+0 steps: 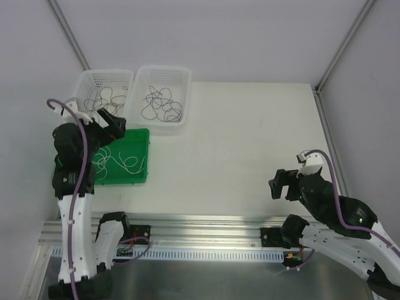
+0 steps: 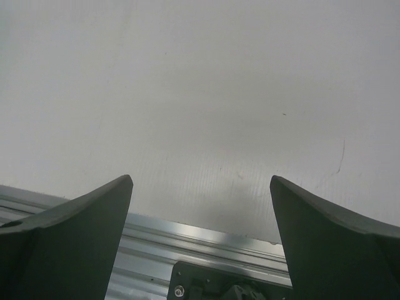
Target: Untangle the cables
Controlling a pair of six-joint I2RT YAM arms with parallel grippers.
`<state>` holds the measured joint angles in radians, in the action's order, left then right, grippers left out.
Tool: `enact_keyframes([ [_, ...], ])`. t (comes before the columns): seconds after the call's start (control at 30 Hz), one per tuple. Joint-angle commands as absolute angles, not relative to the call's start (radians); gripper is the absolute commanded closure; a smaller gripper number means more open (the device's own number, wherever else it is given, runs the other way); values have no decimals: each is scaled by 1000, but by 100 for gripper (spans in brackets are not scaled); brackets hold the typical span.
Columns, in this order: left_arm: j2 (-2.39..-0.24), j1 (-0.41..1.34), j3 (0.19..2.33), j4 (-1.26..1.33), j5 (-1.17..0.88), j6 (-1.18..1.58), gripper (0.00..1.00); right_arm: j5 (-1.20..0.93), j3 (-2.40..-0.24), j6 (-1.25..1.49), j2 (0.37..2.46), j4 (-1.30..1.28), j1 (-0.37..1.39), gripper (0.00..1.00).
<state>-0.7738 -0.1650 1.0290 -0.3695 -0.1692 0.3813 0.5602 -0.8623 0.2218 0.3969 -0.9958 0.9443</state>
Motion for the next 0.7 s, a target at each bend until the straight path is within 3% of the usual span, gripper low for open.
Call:
enact_keyframes([
  [0.0,-626,-150,999,-564,-296,356,1,678,-936,282,347,-1095,946,3],
  [0.2,-352,-78,1057,-805,-285,290,1,736,-977,310,216,-1152,948,3],
  [0.37,-293,47,1120,-1003,-151,252,1,742,-985,336,91,-1180,948,3],
  [0.67,-118,101,1028,-1049,-28,294,1,700,-971,324,-71,-1157,948,3],
])
